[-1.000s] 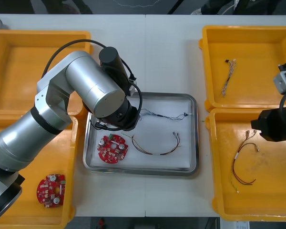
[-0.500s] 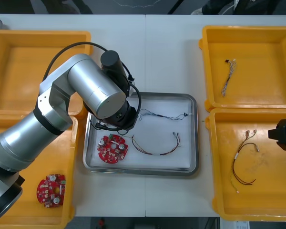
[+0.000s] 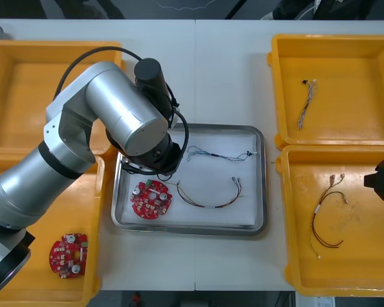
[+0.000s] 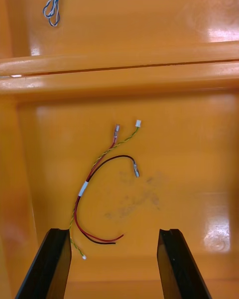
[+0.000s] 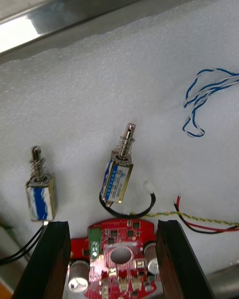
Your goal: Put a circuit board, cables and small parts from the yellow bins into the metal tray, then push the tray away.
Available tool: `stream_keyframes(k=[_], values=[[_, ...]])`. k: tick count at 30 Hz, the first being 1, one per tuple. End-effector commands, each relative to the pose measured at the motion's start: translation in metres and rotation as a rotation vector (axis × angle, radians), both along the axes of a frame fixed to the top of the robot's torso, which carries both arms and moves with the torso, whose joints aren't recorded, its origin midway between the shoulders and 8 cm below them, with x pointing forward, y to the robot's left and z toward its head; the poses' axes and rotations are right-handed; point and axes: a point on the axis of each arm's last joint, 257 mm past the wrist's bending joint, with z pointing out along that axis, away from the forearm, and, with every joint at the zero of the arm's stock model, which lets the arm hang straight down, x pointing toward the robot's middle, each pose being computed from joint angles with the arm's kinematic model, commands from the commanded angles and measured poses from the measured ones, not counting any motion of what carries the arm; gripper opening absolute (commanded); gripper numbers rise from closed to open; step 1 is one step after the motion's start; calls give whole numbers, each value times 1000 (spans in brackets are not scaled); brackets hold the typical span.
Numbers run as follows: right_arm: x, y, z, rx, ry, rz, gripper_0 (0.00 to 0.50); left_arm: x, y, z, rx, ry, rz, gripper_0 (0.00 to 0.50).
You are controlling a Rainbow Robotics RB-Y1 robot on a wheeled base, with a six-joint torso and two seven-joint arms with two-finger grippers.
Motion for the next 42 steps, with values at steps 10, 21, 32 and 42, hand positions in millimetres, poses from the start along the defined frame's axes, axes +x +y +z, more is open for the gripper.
stream_keyframes(k=[10, 21, 32, 42], values=[[-2, 18, 10, -5, 9, 105, 500, 1, 17, 111, -178, -149, 37, 500], [4, 92, 10, -41, 32, 377, 500, -17, 94, 120, -185, -198, 102, 500], [12, 192, 8, -194, -5, 674, 500, -32, 173, 119, -135, -204, 208, 500], [-1, 267, -14, -291, 21, 902, 500, -52, 238, 119, -60, -176, 270, 500]])
